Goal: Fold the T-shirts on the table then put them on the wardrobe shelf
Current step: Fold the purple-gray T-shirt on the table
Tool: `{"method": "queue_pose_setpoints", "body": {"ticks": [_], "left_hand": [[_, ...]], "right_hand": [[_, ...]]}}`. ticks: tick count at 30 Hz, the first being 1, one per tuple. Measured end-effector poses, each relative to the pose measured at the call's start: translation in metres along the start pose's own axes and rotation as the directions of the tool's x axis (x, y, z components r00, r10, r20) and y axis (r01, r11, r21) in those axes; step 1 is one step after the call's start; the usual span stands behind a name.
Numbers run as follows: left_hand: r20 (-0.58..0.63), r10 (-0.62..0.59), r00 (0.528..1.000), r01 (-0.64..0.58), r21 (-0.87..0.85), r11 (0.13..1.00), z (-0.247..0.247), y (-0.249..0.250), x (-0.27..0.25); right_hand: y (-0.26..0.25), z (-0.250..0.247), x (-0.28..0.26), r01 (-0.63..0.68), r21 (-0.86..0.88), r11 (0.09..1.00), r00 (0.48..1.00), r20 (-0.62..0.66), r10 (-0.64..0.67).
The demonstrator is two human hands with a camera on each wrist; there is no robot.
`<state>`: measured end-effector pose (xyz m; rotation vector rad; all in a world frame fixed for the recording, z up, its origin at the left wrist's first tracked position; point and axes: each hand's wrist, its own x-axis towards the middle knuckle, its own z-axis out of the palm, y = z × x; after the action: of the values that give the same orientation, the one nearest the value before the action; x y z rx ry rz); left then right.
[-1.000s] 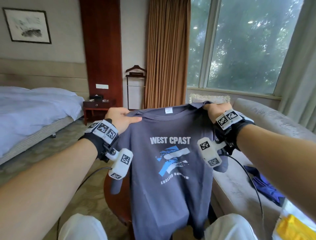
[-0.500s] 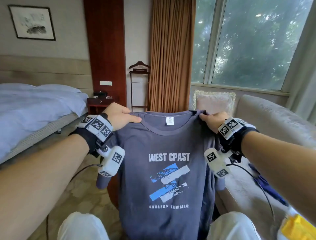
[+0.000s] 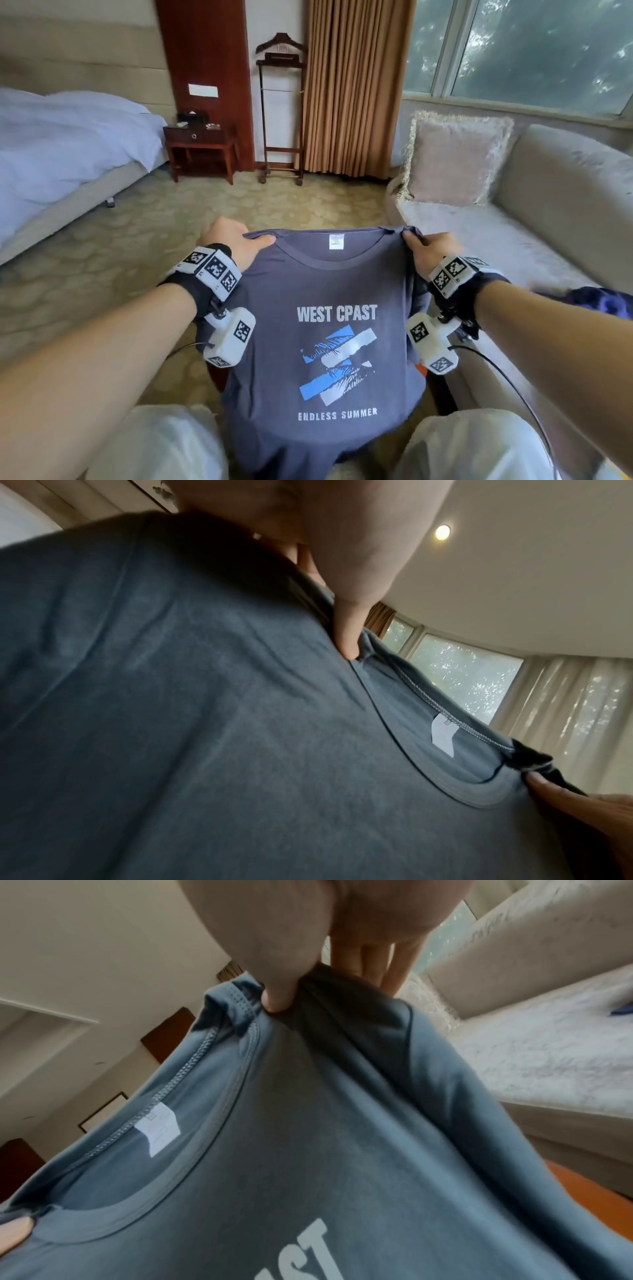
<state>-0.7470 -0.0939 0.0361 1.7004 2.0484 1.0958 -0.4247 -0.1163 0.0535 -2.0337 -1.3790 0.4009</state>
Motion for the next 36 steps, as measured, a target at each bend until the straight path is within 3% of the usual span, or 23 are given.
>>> {"method": "queue_pose_setpoints", "body": {"ticks": [3,10,17,21,25,28,31,33,36], "left_hand": [[0.007,-0.085,0.996,0.084,0.038,0.996,0.029,-0.014,0.024],[0.159,-0.271,0.949,0.233,0.22,0.947,0.105,-0.051,0.07],[0.244,-0.435,0.867,0.265,0.512,0.817,0.171,-0.099,0.114],[0.218,-0.461,0.86,0.286,0.544,0.789,0.192,-0.107,0.139],[0.229,-0.433,0.872,0.277,0.499,0.821,0.207,-0.107,0.163],[0.268,-0.39,0.881,0.191,0.553,0.811,0.217,-0.101,0.157],[0.226,-0.306,0.925,0.103,0.625,0.774,0.217,-0.089,0.131],[0.208,-0.221,0.953,0.055,0.598,0.8,0.212,-0.075,0.11],[0.349,-0.17,0.922,-0.045,0.531,0.846,0.212,-0.045,0.077]], "right_hand": [[0.014,0.036,0.023,-0.041,0.017,0.999,0.999,0.032,0.041],[0.035,0.11,0.079,-0.161,-0.088,0.983,0.982,0.09,0.168],[0.057,0.179,0.123,-0.195,-0.331,0.923,0.942,0.198,0.27],[0.061,0.203,0.149,-0.204,-0.402,0.893,0.936,0.188,0.299],[0.071,0.227,0.171,-0.188,-0.387,0.903,0.933,0.217,0.287],[0.071,0.227,0.173,-0.193,-0.406,0.893,0.927,0.224,0.302],[0.071,0.214,0.167,-0.288,-0.377,0.88,0.914,0.165,0.37],[0.071,0.2,0.158,-0.355,-0.325,0.877,0.907,0.109,0.408],[0.078,0.175,0.139,-0.45,-0.248,0.858,0.877,0.056,0.477]]}}
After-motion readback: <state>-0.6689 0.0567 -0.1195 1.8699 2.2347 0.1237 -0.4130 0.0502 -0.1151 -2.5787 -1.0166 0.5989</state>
